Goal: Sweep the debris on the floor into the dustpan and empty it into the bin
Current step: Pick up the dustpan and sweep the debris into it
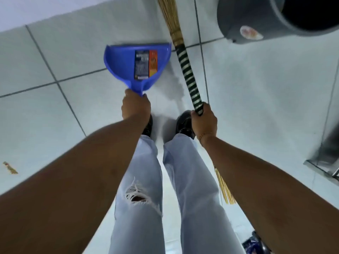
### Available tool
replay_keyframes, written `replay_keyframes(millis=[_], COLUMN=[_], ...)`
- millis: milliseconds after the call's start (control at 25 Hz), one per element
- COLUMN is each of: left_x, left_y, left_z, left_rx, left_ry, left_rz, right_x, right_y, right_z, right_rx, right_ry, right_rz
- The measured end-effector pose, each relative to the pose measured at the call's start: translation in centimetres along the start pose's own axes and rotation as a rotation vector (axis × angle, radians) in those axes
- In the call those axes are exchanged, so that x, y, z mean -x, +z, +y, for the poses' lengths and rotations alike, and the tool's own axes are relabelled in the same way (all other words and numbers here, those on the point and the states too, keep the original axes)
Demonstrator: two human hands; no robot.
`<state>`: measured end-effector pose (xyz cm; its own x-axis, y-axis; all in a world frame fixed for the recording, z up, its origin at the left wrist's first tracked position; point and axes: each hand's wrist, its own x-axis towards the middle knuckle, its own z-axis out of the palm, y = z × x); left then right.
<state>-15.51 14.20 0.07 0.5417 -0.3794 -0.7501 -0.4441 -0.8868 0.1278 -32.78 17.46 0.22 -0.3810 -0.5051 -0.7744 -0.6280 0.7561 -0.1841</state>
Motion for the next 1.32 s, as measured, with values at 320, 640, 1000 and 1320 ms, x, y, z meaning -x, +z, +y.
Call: replay_keyframes(millis=[320, 640, 1000, 1320], left_x=[12.1, 15.2, 21.3, 20.0], left_y=[-14.0, -18.9, -19.3, -22.0], left_z=[-5.2, -15.4, -34.0, -47.1], left_rx=[0.243, 0.111, 0.195, 0.191], left_ry=[-0.158, -0.218, -0.178, -0.27], left_rz=[0.084, 0.167, 0.138, 0.182], right_x=[18.4, 27.8, 39.1, 45.4], right_y=[-1.5, 2.1, 10.6, 20.4], right_z=[-6.1, -5.9, 2.5, 4.8], right_rx=[0.038, 0.109, 0.049, 0.115], right_ry=[-0.055, -0.178, -0.182, -0.232], right_rz=[0.042, -0.019, -0.089, -0.163])
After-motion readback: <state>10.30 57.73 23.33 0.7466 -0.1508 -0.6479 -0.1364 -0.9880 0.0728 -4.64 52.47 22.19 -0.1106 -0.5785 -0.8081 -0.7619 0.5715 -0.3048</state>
